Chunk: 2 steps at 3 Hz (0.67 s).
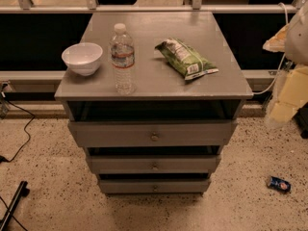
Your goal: Open top drawer
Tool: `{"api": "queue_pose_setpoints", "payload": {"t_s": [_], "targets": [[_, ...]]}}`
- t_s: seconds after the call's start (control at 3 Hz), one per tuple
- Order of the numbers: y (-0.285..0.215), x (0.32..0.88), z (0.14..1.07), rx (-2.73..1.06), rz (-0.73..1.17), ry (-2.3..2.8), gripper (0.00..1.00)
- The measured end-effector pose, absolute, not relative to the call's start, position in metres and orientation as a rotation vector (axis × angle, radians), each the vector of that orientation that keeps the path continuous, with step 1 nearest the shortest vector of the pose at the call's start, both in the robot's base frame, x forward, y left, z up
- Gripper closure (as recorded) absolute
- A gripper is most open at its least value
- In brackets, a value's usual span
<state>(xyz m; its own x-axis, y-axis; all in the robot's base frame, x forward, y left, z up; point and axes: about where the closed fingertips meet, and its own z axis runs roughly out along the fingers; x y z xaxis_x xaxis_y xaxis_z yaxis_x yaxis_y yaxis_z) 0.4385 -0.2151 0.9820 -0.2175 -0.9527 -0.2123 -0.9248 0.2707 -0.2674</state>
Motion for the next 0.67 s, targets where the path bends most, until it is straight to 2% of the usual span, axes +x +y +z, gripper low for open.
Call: {"api": "queue_pose_setpoints", "payload": {"t_s": [0.67], "targets": [[-0.211,0.444,0.971,-1.708,-0.137,2.169,0.00]]}}
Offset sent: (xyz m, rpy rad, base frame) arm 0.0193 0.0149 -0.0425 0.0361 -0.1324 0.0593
